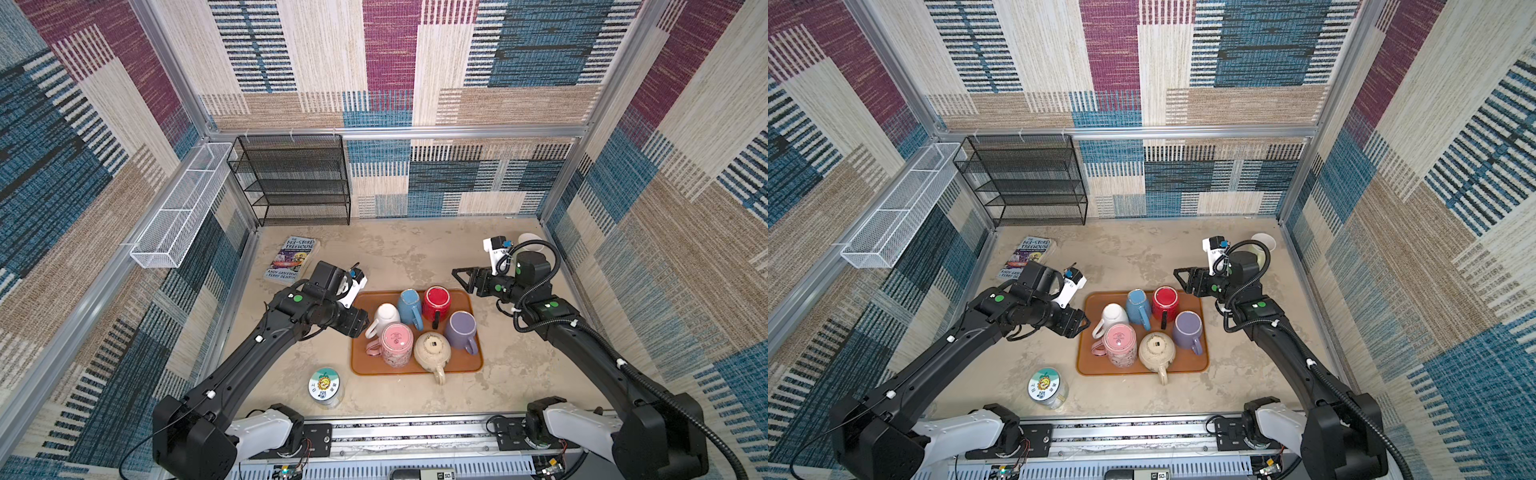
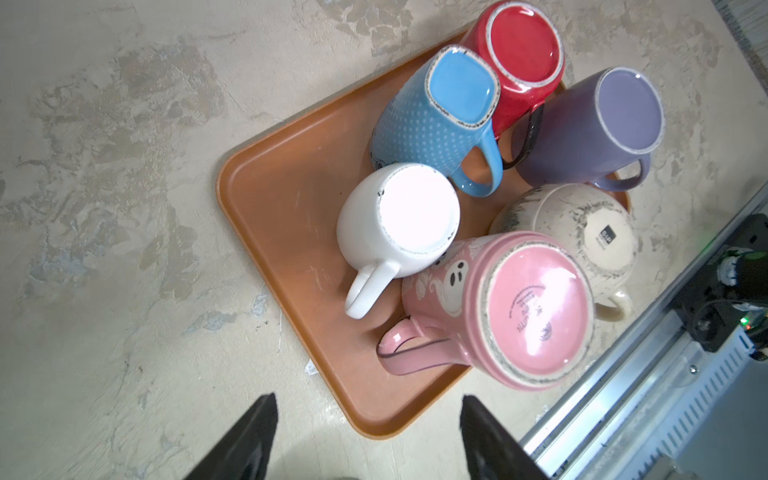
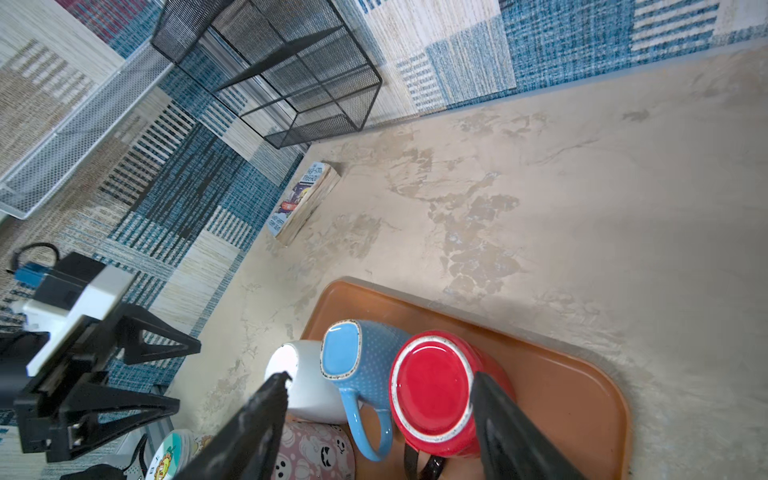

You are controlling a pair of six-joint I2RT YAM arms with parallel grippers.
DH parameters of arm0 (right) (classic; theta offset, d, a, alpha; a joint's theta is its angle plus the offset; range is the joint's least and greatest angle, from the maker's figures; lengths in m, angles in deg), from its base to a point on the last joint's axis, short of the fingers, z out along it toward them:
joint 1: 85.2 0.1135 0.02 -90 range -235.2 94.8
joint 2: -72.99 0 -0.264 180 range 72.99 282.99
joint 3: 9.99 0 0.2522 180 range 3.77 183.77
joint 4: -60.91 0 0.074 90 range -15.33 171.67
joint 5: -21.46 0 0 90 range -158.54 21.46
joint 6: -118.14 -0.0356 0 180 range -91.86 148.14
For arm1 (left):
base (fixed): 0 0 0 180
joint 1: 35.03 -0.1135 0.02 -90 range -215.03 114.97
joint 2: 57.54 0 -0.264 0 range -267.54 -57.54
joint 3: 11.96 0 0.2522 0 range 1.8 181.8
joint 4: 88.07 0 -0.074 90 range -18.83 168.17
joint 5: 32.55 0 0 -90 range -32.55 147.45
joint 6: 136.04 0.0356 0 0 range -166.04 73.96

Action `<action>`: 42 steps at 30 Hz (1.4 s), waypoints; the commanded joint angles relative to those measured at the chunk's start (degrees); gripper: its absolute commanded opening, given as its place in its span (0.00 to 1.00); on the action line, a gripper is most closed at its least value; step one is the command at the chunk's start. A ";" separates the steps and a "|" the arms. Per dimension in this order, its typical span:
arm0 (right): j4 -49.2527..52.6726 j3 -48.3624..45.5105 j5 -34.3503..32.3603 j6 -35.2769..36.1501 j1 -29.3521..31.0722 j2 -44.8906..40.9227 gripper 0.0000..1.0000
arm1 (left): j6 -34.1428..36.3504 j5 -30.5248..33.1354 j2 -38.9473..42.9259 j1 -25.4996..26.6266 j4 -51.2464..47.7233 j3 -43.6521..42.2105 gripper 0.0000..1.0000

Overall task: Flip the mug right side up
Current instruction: 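Move the right gripper over the red mug while left gripper moves above white mug, then lower the left gripper onto the upside-down white mug and close on it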

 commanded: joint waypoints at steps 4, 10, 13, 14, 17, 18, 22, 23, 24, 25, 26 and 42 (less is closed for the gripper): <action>-7.03 -3.40 2.57 -3.53 0.08 -1.86 0.73 | 2.77 0.23 -0.80 -0.01 0.16 -0.66 0.74; -7.49 -3.74 1.06 -2.37 0.04 -0.11 0.73 | 3.13 1.76 -4.10 0.07 0.74 0.31 0.70; -7.90 -5.00 0.93 -2.08 0.12 -0.23 0.72 | 3.48 1.35 -6.06 0.50 0.77 1.08 0.68; -7.96 -5.39 0.71 -1.95 0.07 -0.45 0.72 | 3.57 1.46 -6.54 0.74 0.72 1.18 0.67; -8.19 -6.03 -0.34 -1.06 0.12 -0.45 0.69 | 3.57 1.09 -8.64 1.05 1.12 1.82 0.67; -8.36 -6.06 -0.57 -0.94 0.08 -0.11 0.68 | 3.50 0.84 -9.27 1.29 1.48 2.17 0.67; -8.33 -5.62 0.78 -1.16 0.10 1.84 0.65 | 3.61 0.85 -10.69 2.66 2.31 2.93 0.66; -8.38 -5.56 0.92 -1.09 0.12 2.13 0.65 | 3.82 0.95 -10.92 3.03 2.43 2.94 0.66; -8.33 -5.56 0.91 -1.09 0.12 2.20 0.65 | 4.05 1.37 -11.20 3.39 2.40 2.94 0.66; -8.28 -5.62 0.82 -1.05 0.12 2.20 0.65 | 4.18 1.88 -11.51 3.78 2.36 2.86 0.67; -8.36 -5.69 0.71 -1.03 0.12 2.13 0.65 | 4.36 2.34 -11.87 4.08 2.42 2.83 0.67; -9.33 -7.28 0.86 -0.40 0.07 1.93 0.47 | 5.47 5.50 -21.75 5.38 2.55 7.51 0.54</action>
